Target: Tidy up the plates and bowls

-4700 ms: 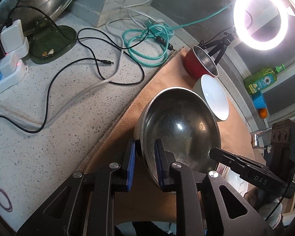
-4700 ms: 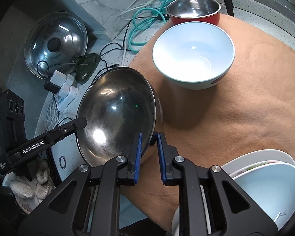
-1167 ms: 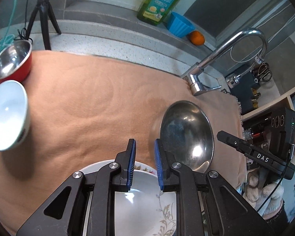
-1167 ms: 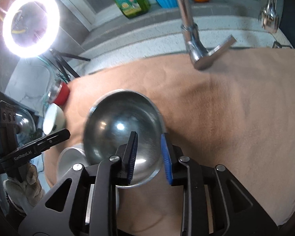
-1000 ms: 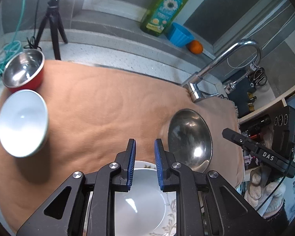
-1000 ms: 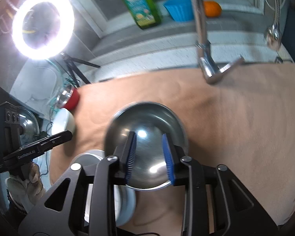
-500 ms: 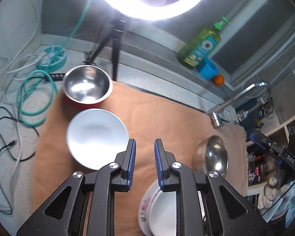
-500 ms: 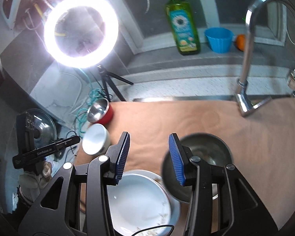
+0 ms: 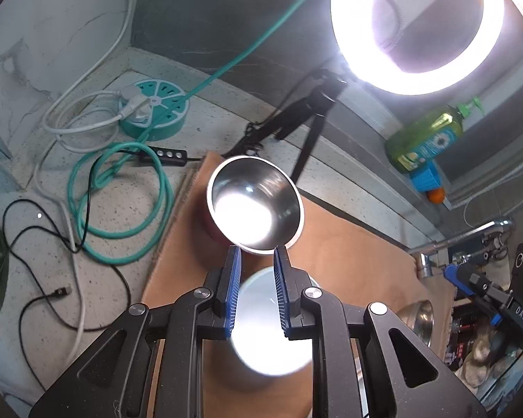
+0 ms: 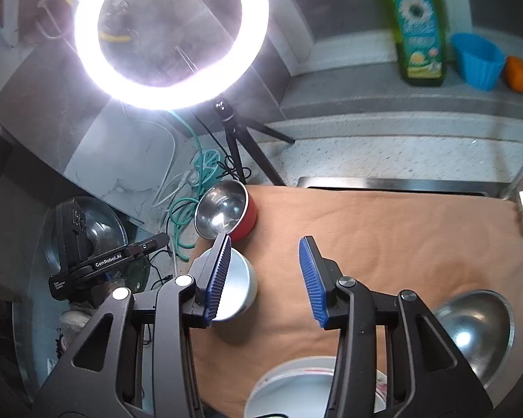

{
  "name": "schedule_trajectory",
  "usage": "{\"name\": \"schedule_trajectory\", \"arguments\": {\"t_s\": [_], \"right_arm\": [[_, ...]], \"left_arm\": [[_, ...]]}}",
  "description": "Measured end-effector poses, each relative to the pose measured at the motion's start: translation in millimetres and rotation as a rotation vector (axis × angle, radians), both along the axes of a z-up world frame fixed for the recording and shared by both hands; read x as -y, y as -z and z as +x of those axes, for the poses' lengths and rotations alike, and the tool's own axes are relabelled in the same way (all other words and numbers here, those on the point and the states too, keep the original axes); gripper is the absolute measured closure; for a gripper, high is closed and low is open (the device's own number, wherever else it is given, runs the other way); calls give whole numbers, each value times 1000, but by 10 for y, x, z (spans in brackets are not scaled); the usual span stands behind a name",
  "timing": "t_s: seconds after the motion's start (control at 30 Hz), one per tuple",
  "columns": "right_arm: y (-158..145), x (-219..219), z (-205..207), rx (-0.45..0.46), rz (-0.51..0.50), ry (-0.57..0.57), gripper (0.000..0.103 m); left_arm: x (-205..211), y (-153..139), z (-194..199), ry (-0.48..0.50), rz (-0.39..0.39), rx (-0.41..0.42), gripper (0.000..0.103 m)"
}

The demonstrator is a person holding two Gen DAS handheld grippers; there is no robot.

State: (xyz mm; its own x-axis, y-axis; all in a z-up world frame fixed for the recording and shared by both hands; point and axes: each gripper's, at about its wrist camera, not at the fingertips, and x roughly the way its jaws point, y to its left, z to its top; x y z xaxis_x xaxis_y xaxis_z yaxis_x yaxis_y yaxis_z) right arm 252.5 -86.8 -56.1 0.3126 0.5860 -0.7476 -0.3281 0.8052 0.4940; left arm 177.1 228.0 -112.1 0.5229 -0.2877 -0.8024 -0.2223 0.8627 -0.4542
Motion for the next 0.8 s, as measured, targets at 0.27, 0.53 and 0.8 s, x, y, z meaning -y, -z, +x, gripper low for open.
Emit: {"name": "schedule_trajectory", "arguments": {"t_s": [0.27,0.53,0.8], "right_arm": [[539,-643,399,-80,-41,-48,60],[900,-1000,696,-131,-67,-74,61],[1158,-1207,850,-184,-82,-92,70]], "left_arm": [[-172,199,356,-12,-12,-36,86],[-237,367,563,-10,3,-75,86],[-276,511,608,-9,0,-103,86]]}}
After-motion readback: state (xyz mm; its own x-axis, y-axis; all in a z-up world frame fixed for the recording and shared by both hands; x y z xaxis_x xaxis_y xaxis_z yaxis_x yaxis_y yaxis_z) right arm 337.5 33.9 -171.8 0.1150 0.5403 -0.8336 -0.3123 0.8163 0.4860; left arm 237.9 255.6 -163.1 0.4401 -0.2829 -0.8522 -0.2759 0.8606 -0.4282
